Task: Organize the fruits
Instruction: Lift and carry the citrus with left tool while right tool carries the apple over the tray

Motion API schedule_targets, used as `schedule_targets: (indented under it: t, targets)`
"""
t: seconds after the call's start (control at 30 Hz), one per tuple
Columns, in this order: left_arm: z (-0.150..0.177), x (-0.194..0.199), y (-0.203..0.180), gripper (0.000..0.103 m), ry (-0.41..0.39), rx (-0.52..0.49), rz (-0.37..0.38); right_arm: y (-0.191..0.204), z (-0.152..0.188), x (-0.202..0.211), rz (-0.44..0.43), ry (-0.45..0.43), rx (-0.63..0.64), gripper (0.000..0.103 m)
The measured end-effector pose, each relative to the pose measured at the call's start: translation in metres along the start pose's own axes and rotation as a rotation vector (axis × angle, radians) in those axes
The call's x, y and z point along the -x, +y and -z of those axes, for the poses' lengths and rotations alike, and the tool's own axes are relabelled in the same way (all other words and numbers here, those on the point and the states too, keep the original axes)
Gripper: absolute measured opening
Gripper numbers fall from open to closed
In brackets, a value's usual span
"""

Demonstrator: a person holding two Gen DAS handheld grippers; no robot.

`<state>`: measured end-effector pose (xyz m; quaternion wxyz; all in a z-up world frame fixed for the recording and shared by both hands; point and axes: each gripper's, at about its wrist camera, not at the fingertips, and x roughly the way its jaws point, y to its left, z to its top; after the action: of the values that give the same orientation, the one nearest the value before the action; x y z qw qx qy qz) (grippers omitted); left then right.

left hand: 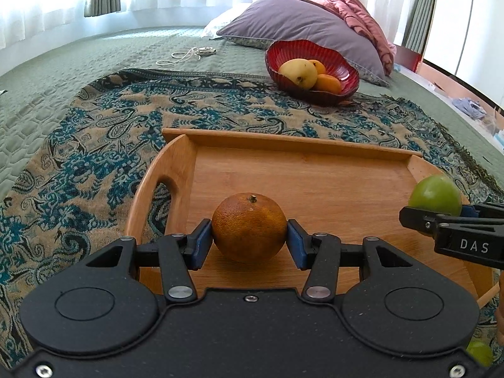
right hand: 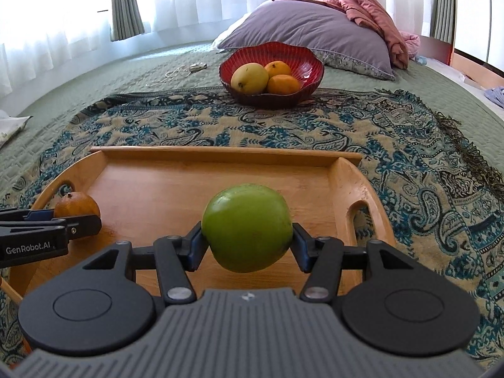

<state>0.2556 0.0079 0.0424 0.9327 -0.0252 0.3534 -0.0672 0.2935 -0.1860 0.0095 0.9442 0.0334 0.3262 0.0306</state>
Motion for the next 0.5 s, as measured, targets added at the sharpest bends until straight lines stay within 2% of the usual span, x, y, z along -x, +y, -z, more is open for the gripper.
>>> schedule_targets:
  t: [0.5]
  targets:
    - [-0.0003,-0.0005,-0.0011,0.048,-0.002,-0.006,0.000,-0.0020,0.0078,-0.0081,-0.006,0.033,-0.010,0.059]
